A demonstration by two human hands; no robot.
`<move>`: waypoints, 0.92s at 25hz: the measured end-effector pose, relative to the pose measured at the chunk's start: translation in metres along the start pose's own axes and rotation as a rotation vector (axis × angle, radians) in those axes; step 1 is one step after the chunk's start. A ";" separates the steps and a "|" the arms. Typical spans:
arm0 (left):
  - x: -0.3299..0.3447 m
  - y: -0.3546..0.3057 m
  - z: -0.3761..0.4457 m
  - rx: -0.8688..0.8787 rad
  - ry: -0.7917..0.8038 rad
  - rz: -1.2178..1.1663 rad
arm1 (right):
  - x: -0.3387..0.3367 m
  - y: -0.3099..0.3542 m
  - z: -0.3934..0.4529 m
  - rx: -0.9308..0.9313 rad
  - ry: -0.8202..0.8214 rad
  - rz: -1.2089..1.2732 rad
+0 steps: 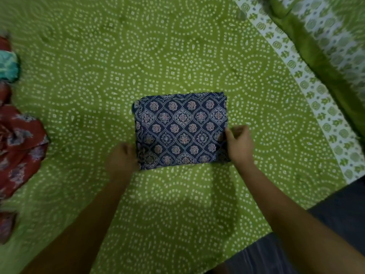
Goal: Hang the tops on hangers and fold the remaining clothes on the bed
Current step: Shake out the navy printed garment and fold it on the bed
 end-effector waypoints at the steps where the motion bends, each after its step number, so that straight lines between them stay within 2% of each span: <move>1: 0.003 -0.020 -0.020 0.145 -0.267 0.050 | 0.005 0.015 0.000 -0.160 -0.137 -0.142; 2: 0.013 -0.045 -0.042 0.324 -0.372 0.073 | 0.017 0.027 -0.003 -0.347 -0.165 -0.249; 4: 0.054 -0.078 -0.061 0.697 -0.239 0.240 | 0.052 0.038 -0.015 -0.647 0.033 -0.449; 5: 0.076 -0.087 -0.057 0.796 -0.187 0.387 | 0.069 0.031 -0.015 -0.705 0.161 -0.576; 6: 0.091 -0.092 -0.041 0.811 -0.181 0.517 | 0.080 0.022 -0.006 -0.703 0.234 -0.681; 8: 0.099 -0.105 0.003 0.717 -0.262 0.593 | 0.093 0.016 0.030 -0.651 0.172 -0.774; 10: 0.093 -0.128 0.034 0.663 -0.340 0.530 | 0.100 0.030 0.065 -0.638 0.074 -0.775; 13: 0.085 -0.147 0.045 0.658 -0.374 0.457 | 0.102 0.039 0.080 -0.677 -0.009 -0.726; 15: 0.080 -0.117 0.037 0.648 -0.406 0.461 | 0.092 0.019 0.064 -0.689 -0.005 -0.726; 17: 0.070 -0.059 0.026 0.564 -0.380 0.481 | 0.071 -0.010 0.042 -0.589 0.023 -0.683; 20: 0.052 0.024 0.009 0.409 -0.311 0.551 | 0.048 -0.030 0.008 -0.367 0.009 -0.465; 22: 0.039 0.046 -0.001 0.369 -0.268 0.609 | 0.039 -0.018 0.004 -0.170 0.003 -0.079; 23: 0.031 0.045 -0.007 0.353 -0.244 0.601 | 0.032 -0.007 0.006 -0.022 0.052 0.158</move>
Point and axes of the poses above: each hand's wrist, its own z-axis towards the middle knuckle, its own x-axis out of the palm, y = z × x, the point moved 2 cm from there along z, towards the middle knuckle, and after that the axes turned 12 degrees about -x, right-handed, at the moved point
